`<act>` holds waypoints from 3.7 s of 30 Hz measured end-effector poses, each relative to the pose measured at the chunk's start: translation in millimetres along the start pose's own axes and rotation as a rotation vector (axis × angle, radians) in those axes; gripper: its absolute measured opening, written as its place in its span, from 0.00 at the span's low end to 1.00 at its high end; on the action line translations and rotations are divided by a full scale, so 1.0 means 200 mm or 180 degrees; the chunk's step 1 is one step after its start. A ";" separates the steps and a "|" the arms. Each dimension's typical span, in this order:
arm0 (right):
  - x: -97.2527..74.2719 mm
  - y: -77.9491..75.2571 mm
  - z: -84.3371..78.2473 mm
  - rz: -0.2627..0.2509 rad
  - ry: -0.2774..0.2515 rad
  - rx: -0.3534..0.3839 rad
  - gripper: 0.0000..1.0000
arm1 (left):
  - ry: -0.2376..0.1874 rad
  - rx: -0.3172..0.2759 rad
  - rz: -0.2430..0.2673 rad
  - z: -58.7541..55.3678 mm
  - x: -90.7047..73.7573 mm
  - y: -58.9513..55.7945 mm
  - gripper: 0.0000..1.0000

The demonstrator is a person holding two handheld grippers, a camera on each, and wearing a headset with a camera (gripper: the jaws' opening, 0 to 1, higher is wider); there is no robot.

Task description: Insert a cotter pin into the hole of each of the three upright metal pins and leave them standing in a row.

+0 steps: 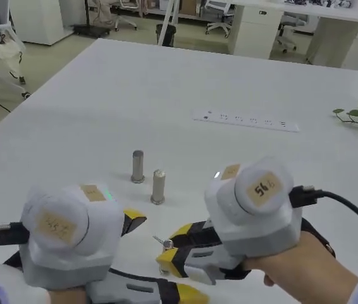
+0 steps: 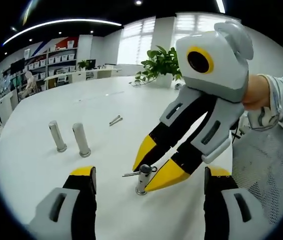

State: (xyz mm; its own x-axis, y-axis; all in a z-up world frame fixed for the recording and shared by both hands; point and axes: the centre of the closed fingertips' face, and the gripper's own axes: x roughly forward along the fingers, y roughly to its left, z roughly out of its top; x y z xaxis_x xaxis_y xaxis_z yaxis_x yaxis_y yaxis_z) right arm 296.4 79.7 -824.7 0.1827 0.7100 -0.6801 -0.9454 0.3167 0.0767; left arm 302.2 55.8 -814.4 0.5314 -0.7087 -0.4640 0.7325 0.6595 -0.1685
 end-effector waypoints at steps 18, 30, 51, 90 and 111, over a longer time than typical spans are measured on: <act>0.00 -0.01 0.01 0.0117 0.0068 -0.0263 0.11 | -0.0104 -0.0139 -0.0255 0.06 -0.07 -0.03 0.99; 0.00 -0.07 0.06 0.0375 0.0217 -0.0834 0.10 | -0.0259 -0.0242 -0.0198 0.09 -0.16 0.03 0.99; 0.10 -0.10 0.12 0.0793 0.0139 -0.1221 0.10 | -0.0302 -0.0334 -0.0141 0.07 -0.24 0.09 0.97; -0.35 -0.17 0.09 -0.0028 -0.0710 0.0102 0.67 | -0.0470 -0.0426 0.0036 0.19 -0.32 0.27 0.92; -0.69 -0.19 -0.18 -0.0730 -0.0836 0.0821 0.78 | -0.0522 -0.0460 0.0300 0.28 -0.27 0.51 0.77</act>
State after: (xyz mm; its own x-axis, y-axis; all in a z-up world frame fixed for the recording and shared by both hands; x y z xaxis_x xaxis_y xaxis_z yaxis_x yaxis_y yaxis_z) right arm 296.8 -53.7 -760.3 0.4740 0.7283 -0.4948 -0.7801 0.6080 0.1475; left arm 372.3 146.4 -757.6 0.6652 -0.6658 -0.3380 0.6142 0.7453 -0.2594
